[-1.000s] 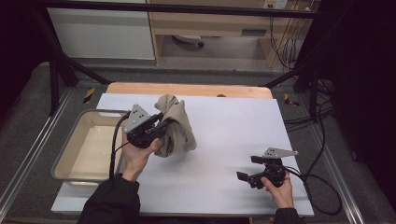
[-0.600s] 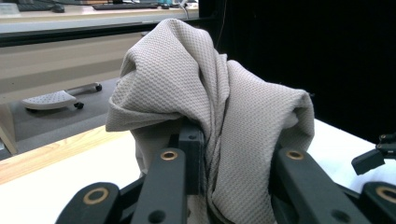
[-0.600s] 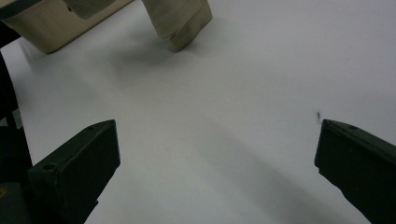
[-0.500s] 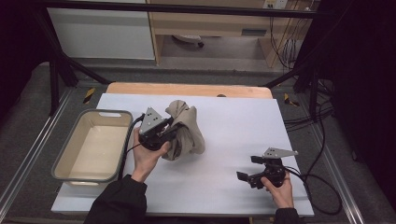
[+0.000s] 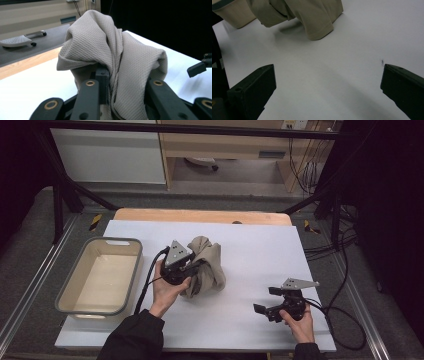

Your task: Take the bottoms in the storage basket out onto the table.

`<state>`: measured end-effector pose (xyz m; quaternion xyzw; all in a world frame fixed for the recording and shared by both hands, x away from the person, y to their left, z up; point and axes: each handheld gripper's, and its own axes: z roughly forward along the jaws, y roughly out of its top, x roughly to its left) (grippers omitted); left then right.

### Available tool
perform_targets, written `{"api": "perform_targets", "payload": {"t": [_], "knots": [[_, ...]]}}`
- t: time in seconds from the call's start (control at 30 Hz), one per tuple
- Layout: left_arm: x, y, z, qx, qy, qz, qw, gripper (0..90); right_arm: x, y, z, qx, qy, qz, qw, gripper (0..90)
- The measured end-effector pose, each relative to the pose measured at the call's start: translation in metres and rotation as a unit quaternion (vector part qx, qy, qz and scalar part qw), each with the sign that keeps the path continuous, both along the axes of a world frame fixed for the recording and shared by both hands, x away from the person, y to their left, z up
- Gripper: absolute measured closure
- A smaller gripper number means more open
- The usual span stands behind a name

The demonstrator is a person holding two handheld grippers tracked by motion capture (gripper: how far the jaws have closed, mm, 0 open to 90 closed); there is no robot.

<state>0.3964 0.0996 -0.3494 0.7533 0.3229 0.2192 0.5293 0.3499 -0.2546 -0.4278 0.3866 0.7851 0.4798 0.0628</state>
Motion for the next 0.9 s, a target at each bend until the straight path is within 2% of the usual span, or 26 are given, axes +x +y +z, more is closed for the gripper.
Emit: {"api": "perform_targets", "payload": {"t": [0.5,0.73,0.9], "knots": [[0.006,-0.01,-0.018,0.015,0.033,-0.008,0.9993,71.4,0.0,0.0,0.0,0.0,0.0,-0.001,1.0,0.6],[0.007,-0.014,-0.023,0.022,0.04,-0.012,0.9989,70.8,0.0,0.0,0.0,0.0,0.0,-0.001,1.0,0.6],[0.01,-0.018,-0.029,0.035,0.057,-0.016,0.9976,69.0,0.0,0.0,0.0,0.001,-0.001,-0.001,1.0,0.6]]}}
